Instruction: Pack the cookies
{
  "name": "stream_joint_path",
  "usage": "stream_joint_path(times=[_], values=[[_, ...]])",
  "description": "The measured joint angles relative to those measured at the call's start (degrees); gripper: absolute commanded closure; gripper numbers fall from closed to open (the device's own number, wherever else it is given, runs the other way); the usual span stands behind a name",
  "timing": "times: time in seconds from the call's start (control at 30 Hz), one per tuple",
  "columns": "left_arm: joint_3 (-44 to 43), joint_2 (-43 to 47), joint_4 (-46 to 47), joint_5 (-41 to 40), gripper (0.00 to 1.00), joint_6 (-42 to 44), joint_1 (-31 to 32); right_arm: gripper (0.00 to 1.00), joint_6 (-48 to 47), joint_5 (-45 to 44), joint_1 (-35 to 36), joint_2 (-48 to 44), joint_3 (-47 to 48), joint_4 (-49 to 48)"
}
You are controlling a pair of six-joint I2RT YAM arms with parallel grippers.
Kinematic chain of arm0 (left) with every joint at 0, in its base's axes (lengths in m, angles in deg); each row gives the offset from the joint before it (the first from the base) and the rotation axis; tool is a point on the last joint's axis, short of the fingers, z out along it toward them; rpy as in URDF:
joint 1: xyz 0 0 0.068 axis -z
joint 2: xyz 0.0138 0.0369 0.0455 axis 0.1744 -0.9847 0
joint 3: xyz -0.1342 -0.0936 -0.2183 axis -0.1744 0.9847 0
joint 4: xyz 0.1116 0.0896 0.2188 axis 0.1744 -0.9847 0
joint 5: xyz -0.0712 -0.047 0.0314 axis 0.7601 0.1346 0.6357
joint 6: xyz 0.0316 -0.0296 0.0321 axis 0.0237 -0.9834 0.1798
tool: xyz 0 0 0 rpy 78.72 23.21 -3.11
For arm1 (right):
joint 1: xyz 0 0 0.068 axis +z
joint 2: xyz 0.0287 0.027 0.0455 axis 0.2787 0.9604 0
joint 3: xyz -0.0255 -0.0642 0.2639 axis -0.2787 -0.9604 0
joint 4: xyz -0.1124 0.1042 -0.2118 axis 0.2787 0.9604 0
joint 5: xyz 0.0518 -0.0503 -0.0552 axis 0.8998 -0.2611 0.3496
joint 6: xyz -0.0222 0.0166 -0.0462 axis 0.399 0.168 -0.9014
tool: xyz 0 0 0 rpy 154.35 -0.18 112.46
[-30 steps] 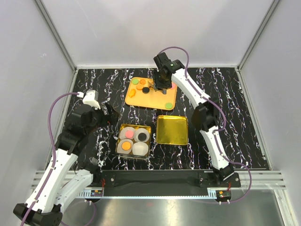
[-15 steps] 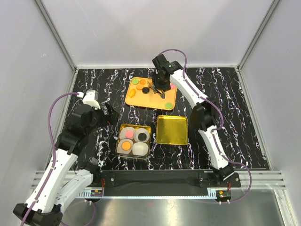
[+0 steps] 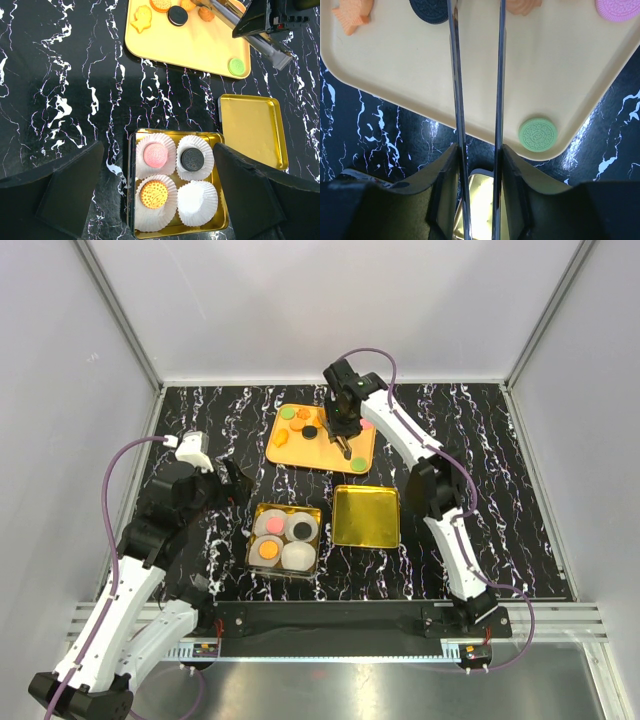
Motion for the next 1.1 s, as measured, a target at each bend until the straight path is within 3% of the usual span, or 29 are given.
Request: stream_joint_path(times=[0.77, 0.97, 1.1], values=[[0.00, 0.11, 0.04, 0.28, 0.01, 0.00, -0.37, 0.59, 1.11, 1.05, 1.64, -10.25, -10.05, -2.89], [0.00, 0.11, 0.20, 0.33, 0.01, 0.00, -0.39, 0.53, 1.09, 0.46, 1.81, -10.34, -9.33, -2.62], [0.00, 0.11, 0.20, 0.39, 0.01, 0.00, -0.48, 0.51, 1.18, -1.09, 1.81, -9.16, -3.96, -0.70]])
